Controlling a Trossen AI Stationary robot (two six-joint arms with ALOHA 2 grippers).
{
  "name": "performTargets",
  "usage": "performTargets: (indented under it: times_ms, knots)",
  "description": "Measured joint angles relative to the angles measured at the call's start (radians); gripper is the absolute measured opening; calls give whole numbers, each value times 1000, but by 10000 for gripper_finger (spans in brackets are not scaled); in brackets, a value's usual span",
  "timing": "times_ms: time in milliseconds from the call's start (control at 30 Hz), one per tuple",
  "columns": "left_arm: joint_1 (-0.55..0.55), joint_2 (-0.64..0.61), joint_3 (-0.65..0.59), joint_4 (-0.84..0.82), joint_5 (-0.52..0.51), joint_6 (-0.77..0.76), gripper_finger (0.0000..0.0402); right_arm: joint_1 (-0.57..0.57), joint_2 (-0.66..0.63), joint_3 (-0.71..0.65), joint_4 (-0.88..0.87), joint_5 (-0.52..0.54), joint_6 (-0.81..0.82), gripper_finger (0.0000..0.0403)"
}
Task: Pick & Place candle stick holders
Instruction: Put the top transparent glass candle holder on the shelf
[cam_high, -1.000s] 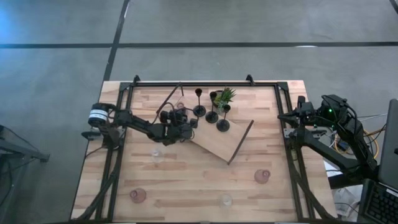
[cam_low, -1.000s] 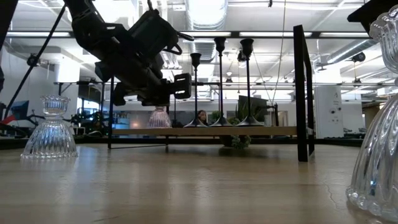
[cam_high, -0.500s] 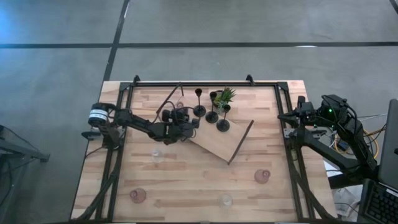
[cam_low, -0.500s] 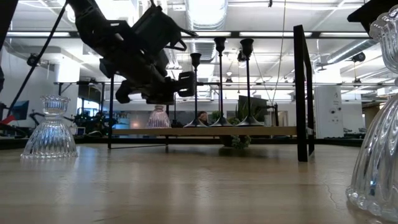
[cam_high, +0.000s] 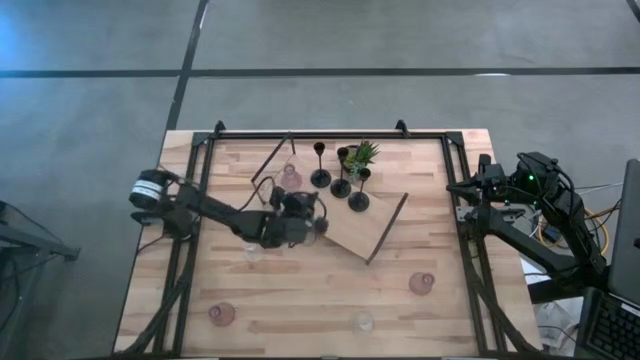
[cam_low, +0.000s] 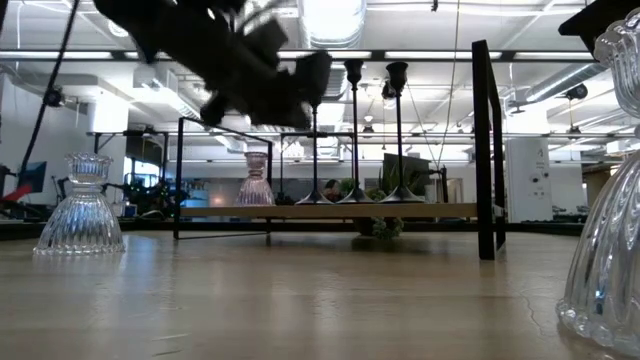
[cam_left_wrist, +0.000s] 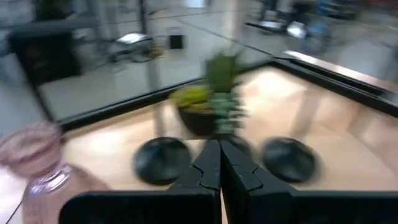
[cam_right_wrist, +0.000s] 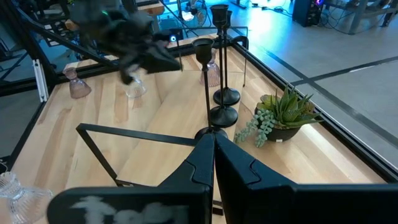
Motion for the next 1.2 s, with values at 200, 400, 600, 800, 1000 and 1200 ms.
performTargets:
  times_ms: [200,400,600,800,1000,1200]
  knots:
    - [-129,-137,-4,-9,141,251,0,0,0,0,0,0,0,8]
    - [-284,-310,-9,-288,169,285,1,0,0,0,0,0,0,8]
    - [-459,-475,-17,-644,149,40,21,0,0,0,0,0,0,8]
    - [-620,-564,-23,-1039,142,-341,37,0,0,0,0,0,0,8]
    - [-722,-553,-25,-1272,166,-601,67,0,0,0,0,0,0,8]
    - [-741,-530,-52,-1324,260,-737,131,0,0,0,0,0,0,8]
